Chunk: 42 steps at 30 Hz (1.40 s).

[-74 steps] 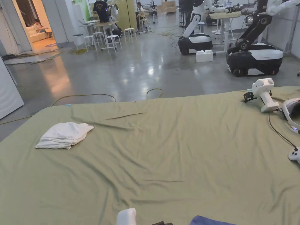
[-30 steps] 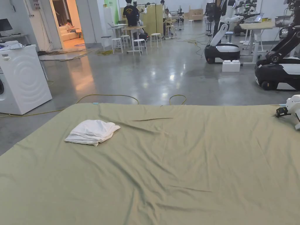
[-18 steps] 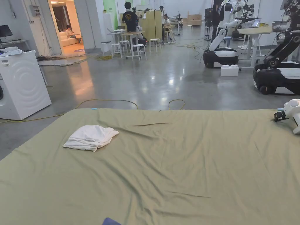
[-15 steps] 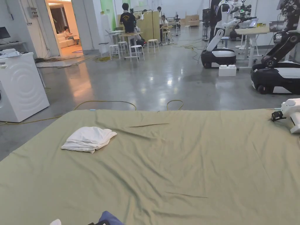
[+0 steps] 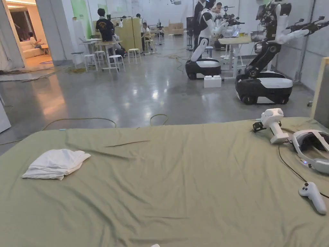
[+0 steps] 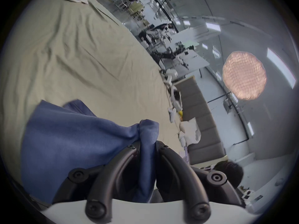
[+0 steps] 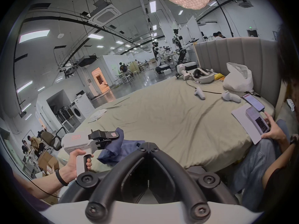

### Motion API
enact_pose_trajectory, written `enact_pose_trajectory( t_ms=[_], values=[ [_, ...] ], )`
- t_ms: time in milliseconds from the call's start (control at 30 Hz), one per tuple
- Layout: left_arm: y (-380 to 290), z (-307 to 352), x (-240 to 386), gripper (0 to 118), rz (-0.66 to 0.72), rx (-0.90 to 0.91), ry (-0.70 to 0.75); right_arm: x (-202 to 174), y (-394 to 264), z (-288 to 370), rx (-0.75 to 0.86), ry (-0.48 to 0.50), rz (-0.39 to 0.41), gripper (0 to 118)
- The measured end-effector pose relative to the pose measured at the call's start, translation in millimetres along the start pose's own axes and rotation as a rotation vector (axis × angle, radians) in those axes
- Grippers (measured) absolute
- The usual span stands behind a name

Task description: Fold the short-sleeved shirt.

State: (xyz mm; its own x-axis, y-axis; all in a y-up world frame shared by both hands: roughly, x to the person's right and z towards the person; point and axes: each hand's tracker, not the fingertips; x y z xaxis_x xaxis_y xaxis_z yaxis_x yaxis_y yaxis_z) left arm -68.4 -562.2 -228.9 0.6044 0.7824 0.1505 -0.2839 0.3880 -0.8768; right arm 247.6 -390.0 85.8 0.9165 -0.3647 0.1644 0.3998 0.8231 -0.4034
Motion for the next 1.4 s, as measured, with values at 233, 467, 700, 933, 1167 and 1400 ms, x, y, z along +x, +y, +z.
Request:
enact_pose_trajectory(
  t_ms=[233, 467, 700, 933, 1167, 1400],
  values=[
    [11.5, 26.6, 14.6, 75, -0.186, 0.030, 0.022, 23.4, -3.6, -0.9, -0.018, -0.040, -0.019, 0],
    [-11.5, -0.3, 2.8, 24, -0.132, -0.099, 0.084, 27.3, -4.8, -11.0, -0.039, -0.025, -0.054, 0],
    [-27.6, -42.2, -12.2, 14, -0.146, -0.192, 0.142, -0.2, -13.8, -14.9, -0.120, -0.109, 0.191, 0],
    [9.6, 40.8, -2.8, 87, -0.166, -0.081, -0.017, -28.1, -10.7, -74.7, -0.224, 0.120, 0.177, 0],
    [32.5, 136.5, -53.0, 90, -0.166, 0.069, 0.171, -81.6, -17.1, -234.2, -0.486, 0.287, 0.208, 0],
    [25.0, 121.2, -102.2, 90, -0.012, 0.022, 0.115, -69.2, -59.4, -317.8, -0.627, 0.092, 0.241, 0]
  ],
)
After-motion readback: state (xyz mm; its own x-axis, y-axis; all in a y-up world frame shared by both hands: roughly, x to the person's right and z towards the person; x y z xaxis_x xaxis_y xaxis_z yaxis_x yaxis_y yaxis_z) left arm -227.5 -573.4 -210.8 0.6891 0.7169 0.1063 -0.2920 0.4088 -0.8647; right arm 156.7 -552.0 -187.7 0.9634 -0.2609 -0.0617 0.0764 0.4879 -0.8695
